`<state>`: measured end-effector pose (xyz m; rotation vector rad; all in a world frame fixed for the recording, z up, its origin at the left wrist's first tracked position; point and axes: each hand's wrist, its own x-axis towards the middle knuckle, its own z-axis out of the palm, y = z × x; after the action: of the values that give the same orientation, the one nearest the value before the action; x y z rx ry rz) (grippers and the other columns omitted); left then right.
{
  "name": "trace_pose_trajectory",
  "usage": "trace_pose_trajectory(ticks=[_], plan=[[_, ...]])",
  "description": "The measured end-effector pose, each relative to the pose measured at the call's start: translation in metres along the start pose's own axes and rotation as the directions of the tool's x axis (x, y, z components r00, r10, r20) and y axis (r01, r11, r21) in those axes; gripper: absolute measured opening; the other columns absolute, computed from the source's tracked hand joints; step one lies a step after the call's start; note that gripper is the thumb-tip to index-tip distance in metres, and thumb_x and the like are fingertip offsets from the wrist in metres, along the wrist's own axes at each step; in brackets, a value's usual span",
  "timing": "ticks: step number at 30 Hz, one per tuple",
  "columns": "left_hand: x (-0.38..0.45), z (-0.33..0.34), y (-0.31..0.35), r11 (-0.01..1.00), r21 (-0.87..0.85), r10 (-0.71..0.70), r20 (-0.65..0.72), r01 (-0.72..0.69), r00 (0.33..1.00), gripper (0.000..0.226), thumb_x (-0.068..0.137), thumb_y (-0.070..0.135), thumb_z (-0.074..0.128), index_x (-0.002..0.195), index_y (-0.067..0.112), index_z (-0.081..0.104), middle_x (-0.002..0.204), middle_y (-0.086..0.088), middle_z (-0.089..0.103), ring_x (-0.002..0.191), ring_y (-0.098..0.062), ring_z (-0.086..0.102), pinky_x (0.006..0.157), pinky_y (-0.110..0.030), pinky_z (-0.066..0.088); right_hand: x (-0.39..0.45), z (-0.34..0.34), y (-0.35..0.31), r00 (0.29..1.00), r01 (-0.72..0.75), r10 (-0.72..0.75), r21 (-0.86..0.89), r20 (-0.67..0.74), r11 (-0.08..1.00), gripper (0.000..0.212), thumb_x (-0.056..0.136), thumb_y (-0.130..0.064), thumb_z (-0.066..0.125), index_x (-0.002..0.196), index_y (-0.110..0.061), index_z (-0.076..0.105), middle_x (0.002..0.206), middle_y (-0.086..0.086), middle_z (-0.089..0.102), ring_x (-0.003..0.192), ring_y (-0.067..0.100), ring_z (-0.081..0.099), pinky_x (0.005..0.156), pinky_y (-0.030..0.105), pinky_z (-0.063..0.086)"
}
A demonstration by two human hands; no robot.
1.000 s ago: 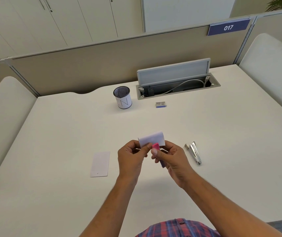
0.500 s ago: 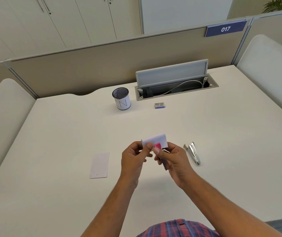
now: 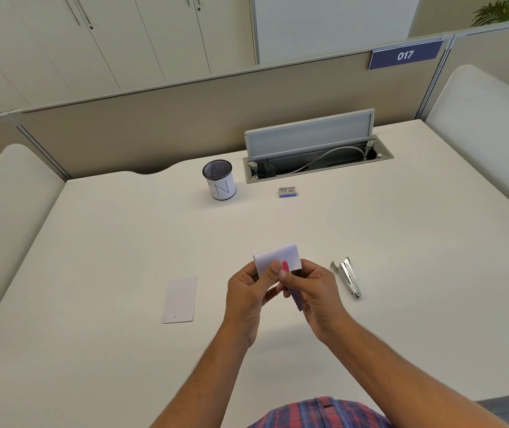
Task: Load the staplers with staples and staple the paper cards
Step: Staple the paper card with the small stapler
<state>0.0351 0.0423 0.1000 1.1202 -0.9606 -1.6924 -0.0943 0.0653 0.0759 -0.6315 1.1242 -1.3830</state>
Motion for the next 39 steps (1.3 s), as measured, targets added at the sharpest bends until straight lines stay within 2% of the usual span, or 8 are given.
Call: trace_pose_trajectory(ticks=[9, 16, 21, 24, 27, 30, 34, 39], plan=[[-0.003, 0.002, -0.009, 0.998, -0.061, -0.012, -0.042, 0.010, 0.999, 0.026, 0.080, 0.023, 0.079, 0.097, 0.003, 0.077, 0.088, -0.017, 0.070, 0.079, -0.028, 0.061, 0.084, -0.036, 0.058, -0.001, 0.000, 0.008, 0.999, 0.045, -0.046, -0.045, -0.027, 0.998, 0.017, 0.078, -0.013, 0.084, 0.087, 0.000, 0.077, 0.070, 0.013, 0.066, 0.064, 0.020, 0.056, 0.067, 0.032, 0.050], [-0.002, 0.003, -0.010, 0.993, -0.118, -0.026, -0.060, 0.019, 0.998, 0.027, 0.078, 0.023, 0.080, 0.095, 0.001, 0.076, 0.092, -0.019, 0.071, 0.084, -0.028, 0.064, 0.082, -0.034, 0.058, 0.002, 0.004, 0.009, 0.995, 0.085, -0.091, -0.105, -0.050, 0.991, 0.028, 0.074, -0.029, 0.085, 0.084, -0.003, 0.078, 0.075, 0.028, 0.066, 0.066, 0.024, 0.056, 0.069, 0.041, 0.047], [0.000, 0.003, -0.013, 0.992, -0.121, -0.035, -0.062, 0.028, 0.997, 0.025, 0.078, 0.022, 0.080, 0.092, 0.002, 0.077, 0.090, -0.019, 0.069, 0.081, -0.029, 0.061, 0.079, -0.033, 0.056, 0.001, 0.002, 0.006, 0.995, 0.070, -0.075, -0.089, -0.059, 0.994, 0.013, 0.074, -0.015, 0.085, 0.078, -0.004, 0.078, 0.070, 0.018, 0.070, 0.061, 0.023, 0.061, 0.063, 0.030, 0.052], [0.003, 0.002, -0.010, 0.994, -0.113, -0.021, -0.064, 0.013, 0.998, 0.036, 0.083, 0.030, 0.081, 0.099, -0.001, 0.076, 0.093, -0.021, 0.071, 0.084, -0.029, 0.064, 0.083, -0.035, 0.058, 0.002, 0.003, 0.005, 0.996, 0.070, -0.075, -0.106, -0.040, 0.992, 0.027, 0.075, -0.025, 0.087, 0.086, -0.004, 0.077, 0.076, 0.017, 0.071, 0.066, 0.022, 0.062, 0.066, 0.030, 0.053], [0.007, -0.003, -0.005, 0.991, -0.137, -0.019, -0.074, 0.009, 0.997, 0.034, 0.098, 0.030, 0.060, 0.101, 0.000, 0.075, 0.103, -0.020, 0.074, 0.093, -0.028, 0.071, 0.087, -0.036, 0.057, 0.004, 0.003, 0.000, 0.998, 0.060, -0.060, -0.103, 0.004, 0.993, 0.036, 0.074, -0.032, 0.086, 0.100, -0.010, 0.075, 0.086, 0.014, 0.073, 0.071, 0.021, 0.063, 0.068, 0.031, 0.051], [0.009, -0.007, 0.000, 0.991, -0.137, -0.025, -0.106, 0.010, 0.994, 0.025, 0.103, 0.019, 0.054, 0.105, 0.004, 0.073, 0.111, -0.016, 0.076, 0.103, -0.029, 0.074, 0.087, -0.036, 0.057, 0.007, -0.002, -0.004, 0.999, 0.031, -0.031, 0.020, -0.023, 0.999, 0.036, 0.079, -0.031, 0.080, 0.108, -0.011, 0.071, 0.087, 0.013, 0.071, 0.067, 0.021, 0.059, 0.057, 0.023, 0.044], [0.009, -0.010, 0.003, 0.986, -0.155, -0.078, -0.115, 0.060, 0.990, 0.026, 0.105, 0.022, 0.049, 0.109, 0.004, 0.068, 0.089, -0.012, 0.075, 0.079, -0.024, 0.073, 0.074, -0.032, 0.052, 0.011, -0.008, -0.007, 1.000, 0.015, -0.011, 0.138, -0.025, 0.990, 0.039, 0.085, -0.035, 0.071, 0.116, -0.012, 0.065, 0.100, 0.008, 0.072, 0.058, 0.018, 0.047, 0.052, 0.027, 0.034], [0.005, -0.006, 0.007, 0.853, -0.369, -0.352, 0.116, 0.369, 0.929, 0.026, 0.091, 0.007, 0.034, 0.075, 0.016, 0.053, 0.058, -0.001, 0.039, 0.049, -0.019, 0.041, 0.050, -0.027, 0.034, 0.011, -0.011, -0.010, 0.999, -0.050, 0.049, -0.033, -0.008, 0.998, 0.034, 0.085, -0.040, 0.080, 0.103, -0.012, 0.073, 0.092, 0.016, 0.063, 0.049, 0.016, 0.033, 0.050, 0.029, 0.021]])
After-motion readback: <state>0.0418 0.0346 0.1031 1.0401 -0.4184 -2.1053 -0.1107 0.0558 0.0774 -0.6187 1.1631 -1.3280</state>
